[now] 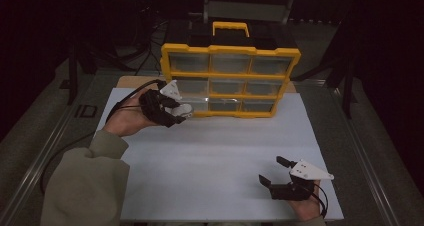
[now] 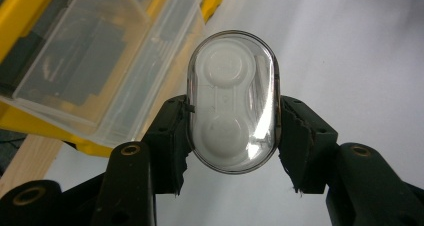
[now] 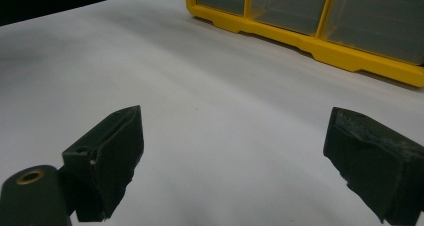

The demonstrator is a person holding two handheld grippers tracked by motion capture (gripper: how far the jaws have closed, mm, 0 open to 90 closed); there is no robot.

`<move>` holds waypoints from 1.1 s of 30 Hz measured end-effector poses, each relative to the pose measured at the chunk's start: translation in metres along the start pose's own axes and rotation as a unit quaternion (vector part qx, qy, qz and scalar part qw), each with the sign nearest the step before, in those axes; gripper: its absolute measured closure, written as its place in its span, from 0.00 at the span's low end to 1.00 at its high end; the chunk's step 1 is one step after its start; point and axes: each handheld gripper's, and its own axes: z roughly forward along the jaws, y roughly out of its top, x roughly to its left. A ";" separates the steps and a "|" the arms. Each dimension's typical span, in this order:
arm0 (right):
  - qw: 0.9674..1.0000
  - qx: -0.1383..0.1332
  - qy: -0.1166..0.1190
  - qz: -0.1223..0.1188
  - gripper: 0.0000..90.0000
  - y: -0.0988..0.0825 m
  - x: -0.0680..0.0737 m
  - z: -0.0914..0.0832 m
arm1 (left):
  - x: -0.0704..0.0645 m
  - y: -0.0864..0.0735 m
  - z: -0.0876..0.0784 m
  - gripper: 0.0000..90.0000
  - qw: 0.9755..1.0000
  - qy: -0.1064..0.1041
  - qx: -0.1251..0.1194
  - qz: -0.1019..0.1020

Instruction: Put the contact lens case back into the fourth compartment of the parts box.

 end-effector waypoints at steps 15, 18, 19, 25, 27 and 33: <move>1.000 0.000 0.001 0.000 0.10 0.000 0.000 0.000 | 0.015 0.013 0.000 0.55 1.000 0.003 -0.003 -0.013; 1.000 0.000 0.001 0.000 0.10 0.000 0.000 0.000 | 0.017 0.016 -0.002 0.55 1.000 0.006 -0.003 -0.014; 1.000 0.000 0.001 0.000 0.10 0.000 0.000 0.000 | 0.018 0.017 -0.003 0.55 1.000 0.008 -0.002 -0.013; 1.000 0.001 0.002 0.000 0.10 -0.001 0.000 0.001 | 0.022 0.021 -0.008 0.55 1.000 0.013 -0.001 -0.014; 1.000 0.000 0.002 0.000 0.10 0.000 0.000 0.001 | 0.024 0.022 -0.009 0.55 1.000 0.013 0.002 -0.013; 1.000 0.000 0.003 0.000 0.10 0.000 0.000 0.001 | 0.030 0.025 -0.009 0.55 1.000 0.017 0.012 -0.016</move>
